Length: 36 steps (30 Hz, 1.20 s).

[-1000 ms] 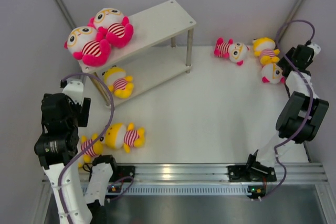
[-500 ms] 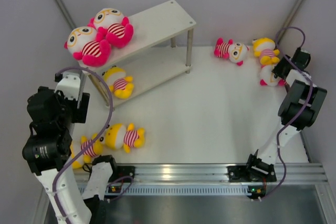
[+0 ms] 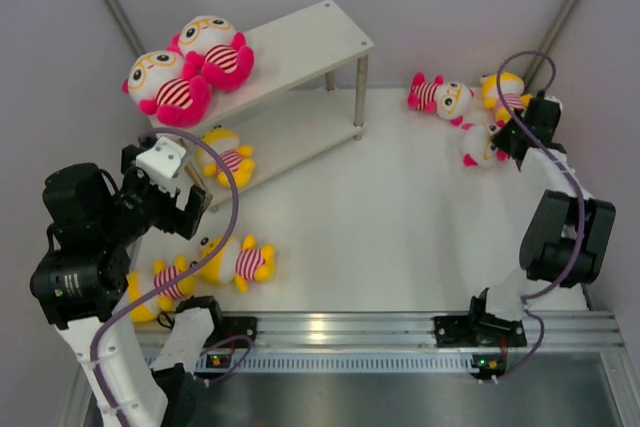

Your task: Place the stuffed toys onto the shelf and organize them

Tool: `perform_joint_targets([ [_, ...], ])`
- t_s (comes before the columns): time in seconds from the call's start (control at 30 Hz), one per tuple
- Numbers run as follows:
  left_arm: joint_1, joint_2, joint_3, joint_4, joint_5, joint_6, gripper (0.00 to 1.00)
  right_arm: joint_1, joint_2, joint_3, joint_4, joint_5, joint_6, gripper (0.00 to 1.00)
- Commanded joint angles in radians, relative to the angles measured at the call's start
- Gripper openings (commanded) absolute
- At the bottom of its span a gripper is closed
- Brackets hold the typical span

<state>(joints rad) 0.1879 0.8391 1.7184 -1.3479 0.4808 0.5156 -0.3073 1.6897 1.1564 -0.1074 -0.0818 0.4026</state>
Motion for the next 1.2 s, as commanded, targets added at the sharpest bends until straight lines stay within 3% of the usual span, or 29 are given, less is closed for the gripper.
perform_joint_targets([
  [0.0, -0.01, 0.07, 0.001, -0.076, 0.252, 0.041, 0.89, 0.202, -0.237, -0.001, 0.009, 0.068, 0.08, 0.0],
  [0.13, -0.01, 0.123, -0.003, -0.071, 0.321, 0.081, 0.94, 0.445, -0.421, 0.0, -0.026, 0.18, 0.133, 0.0],
  [0.17, -0.01, 0.144, -0.003, -0.073, 0.327, 0.09, 0.99, 0.539, -0.447, 0.0, -0.028, 0.207, 0.142, 0.0],
  [0.3, -0.011, 0.186, 0.006, -0.05, 0.37, 0.123, 0.99, 0.762, -0.536, 0.011, -0.012, 0.312, 0.208, 0.0],
  [0.47, -0.01, 0.219, 0.021, 0.006, 0.432, 0.121, 0.99, 1.054, -0.507, 0.042, 0.095, 0.361, 0.292, 0.0],
  [0.67, -0.011, 0.244, 0.017, 0.016, 0.487, 0.103, 0.99, 1.308, -0.366, 0.15, 0.227, 0.424, 0.343, 0.0],
  [0.87, -0.011, 0.233, -0.013, 0.016, 0.541, 0.112, 0.99, 1.43, -0.223, 0.308, 0.25, 0.422, 0.32, 0.0],
  [1.0, -0.01, 0.241, -0.049, 0.058, 0.434, 0.057, 0.99, 1.479, -0.164, 0.387, 0.265, 0.392, 0.297, 0.0],
  [1.17, -0.011, 0.224, -0.105, 0.208, 0.274, -0.08, 0.98, 1.504, -0.18, 0.358, 0.298, 0.352, 0.306, 0.0],
])
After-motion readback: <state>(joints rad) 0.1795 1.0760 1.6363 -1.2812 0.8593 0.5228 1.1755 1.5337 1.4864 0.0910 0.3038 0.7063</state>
